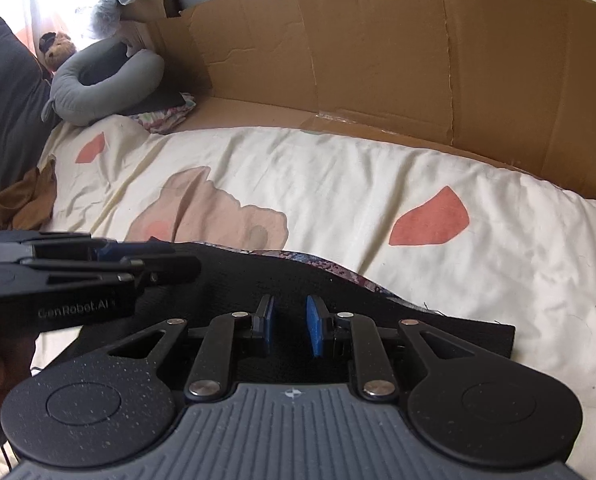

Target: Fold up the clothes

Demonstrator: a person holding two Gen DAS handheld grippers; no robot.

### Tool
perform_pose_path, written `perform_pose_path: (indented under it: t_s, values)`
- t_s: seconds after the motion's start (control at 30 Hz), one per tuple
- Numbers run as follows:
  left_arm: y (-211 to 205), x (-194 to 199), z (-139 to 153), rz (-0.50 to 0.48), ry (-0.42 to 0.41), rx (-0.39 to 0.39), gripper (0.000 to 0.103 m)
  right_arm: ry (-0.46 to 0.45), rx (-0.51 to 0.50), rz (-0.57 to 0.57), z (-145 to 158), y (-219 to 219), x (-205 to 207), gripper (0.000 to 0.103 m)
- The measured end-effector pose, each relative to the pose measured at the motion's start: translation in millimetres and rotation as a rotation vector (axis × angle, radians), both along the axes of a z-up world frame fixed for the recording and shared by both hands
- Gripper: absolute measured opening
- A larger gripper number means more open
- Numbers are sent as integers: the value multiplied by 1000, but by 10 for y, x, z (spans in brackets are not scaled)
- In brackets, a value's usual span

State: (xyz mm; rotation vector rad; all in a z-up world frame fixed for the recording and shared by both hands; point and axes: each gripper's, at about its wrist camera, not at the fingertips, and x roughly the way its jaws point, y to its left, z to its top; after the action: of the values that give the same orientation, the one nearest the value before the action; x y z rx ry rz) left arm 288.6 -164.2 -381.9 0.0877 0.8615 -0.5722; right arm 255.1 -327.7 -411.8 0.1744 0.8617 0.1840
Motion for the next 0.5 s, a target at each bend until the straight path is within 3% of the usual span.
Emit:
perform_pose_path:
  t_s: [0.2,0.43,0.5]
  values:
    - [38,66,-200,15,37,-25,34,1,-26,8,-120,34,82,22]
    - [-11,47,-197,1,18,2,35,-32,5,50,-224,-80,34,21]
    - [-29,9,-134,-1,4,3,28,-35,16,58,-235,-113,21,21]
